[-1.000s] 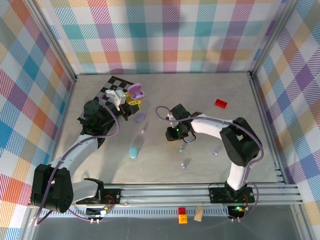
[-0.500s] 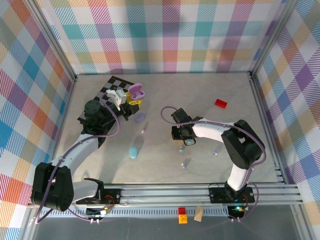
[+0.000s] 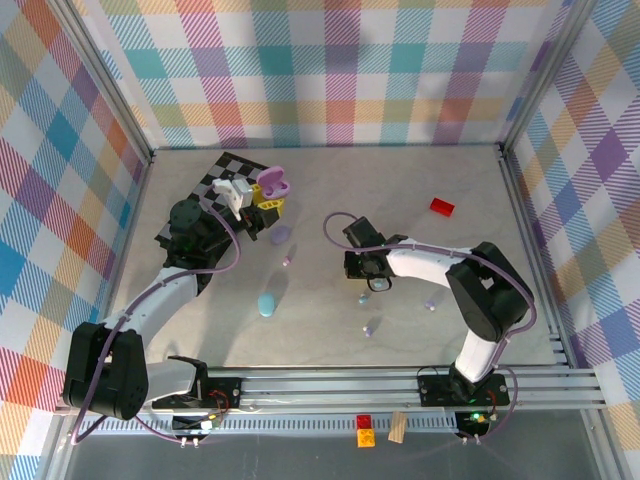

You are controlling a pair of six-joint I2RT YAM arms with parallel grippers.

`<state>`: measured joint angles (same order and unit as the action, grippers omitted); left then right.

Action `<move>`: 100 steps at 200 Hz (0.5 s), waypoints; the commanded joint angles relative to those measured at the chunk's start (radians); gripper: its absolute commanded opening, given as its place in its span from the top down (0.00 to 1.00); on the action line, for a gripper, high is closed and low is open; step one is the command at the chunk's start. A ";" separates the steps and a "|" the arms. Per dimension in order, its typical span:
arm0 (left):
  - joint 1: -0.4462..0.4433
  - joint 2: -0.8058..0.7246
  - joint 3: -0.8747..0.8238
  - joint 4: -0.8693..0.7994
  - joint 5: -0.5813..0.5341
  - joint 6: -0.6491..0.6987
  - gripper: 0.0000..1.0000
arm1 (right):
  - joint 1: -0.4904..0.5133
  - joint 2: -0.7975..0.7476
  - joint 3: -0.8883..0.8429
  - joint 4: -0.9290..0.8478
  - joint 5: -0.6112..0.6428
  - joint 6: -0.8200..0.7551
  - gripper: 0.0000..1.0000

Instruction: Insert wireless bluetooth earbuds into charging case

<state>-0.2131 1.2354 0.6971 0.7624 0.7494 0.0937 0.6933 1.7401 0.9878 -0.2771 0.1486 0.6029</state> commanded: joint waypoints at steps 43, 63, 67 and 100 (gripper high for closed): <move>0.008 0.013 -0.004 0.050 0.012 0.000 0.65 | 0.026 -0.100 -0.025 0.007 0.138 -0.024 0.81; 0.003 0.017 -0.005 0.039 0.014 0.013 0.65 | 0.026 -0.185 -0.054 0.047 0.164 -0.075 0.81; 0.002 0.016 -0.005 0.034 0.015 0.017 0.65 | 0.026 -0.204 -0.061 0.058 0.168 -0.090 0.81; -0.024 0.018 -0.006 0.000 0.028 0.059 0.65 | 0.026 -0.379 -0.087 0.123 0.155 -0.263 0.81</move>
<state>-0.2180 1.2507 0.6971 0.7605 0.7498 0.1081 0.7139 1.4734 0.9104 -0.2321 0.2871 0.4953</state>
